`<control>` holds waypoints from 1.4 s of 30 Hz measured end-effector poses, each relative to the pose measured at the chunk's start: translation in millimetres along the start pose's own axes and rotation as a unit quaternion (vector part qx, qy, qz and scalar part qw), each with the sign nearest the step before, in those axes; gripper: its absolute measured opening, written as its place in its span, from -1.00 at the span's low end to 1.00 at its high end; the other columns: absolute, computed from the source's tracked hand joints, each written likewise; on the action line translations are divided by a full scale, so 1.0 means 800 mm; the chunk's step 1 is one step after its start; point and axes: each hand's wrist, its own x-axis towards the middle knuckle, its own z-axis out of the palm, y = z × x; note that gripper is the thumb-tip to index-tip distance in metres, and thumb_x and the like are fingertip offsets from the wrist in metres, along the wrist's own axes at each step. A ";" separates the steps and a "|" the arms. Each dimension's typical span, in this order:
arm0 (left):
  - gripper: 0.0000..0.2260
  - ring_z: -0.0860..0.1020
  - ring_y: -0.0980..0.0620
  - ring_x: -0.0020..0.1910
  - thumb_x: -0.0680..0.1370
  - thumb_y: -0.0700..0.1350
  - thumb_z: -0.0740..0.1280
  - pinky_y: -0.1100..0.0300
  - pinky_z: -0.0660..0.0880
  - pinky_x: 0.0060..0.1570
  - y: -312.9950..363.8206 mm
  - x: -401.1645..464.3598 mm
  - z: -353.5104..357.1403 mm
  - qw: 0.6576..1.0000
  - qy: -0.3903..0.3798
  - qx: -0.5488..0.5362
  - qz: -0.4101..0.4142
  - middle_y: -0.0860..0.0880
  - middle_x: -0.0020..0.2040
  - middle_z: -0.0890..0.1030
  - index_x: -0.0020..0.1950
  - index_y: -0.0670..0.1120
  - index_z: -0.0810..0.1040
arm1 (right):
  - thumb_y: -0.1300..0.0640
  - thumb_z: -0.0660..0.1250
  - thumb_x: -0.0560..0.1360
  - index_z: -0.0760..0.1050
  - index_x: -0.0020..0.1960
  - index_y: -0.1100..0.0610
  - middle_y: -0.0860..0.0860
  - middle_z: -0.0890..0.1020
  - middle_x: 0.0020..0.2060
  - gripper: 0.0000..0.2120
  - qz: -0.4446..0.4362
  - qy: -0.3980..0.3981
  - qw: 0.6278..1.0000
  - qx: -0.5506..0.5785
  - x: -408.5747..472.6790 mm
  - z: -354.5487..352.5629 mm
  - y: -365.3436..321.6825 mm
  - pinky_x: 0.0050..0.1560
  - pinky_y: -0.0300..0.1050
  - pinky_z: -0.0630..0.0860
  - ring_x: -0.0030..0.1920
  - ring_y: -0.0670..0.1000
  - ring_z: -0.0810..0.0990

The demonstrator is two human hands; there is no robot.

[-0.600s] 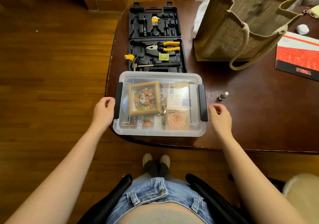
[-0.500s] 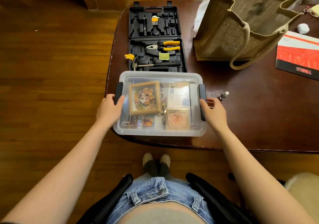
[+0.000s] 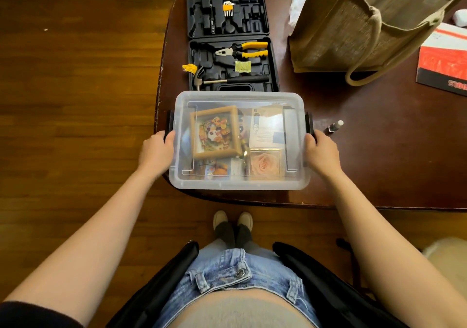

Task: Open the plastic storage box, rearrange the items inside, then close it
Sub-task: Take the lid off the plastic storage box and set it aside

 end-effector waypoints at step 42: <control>-0.78 0.65 0.01 -0.04 0.61 -0.13 0.23 0.20 0.58 -0.06 0.274 -0.126 0.128 0.823 -0.298 -0.483 0.028 -0.05 0.04 0.64 0.24 -0.12 0.45 | 0.16 0.15 0.62 0.45 0.01 0.17 0.06 0.58 -0.08 -0.87 0.260 0.109 0.665 0.692 -0.062 -0.120 0.180 -0.06 -0.20 0.53 -0.11 -0.06 0.60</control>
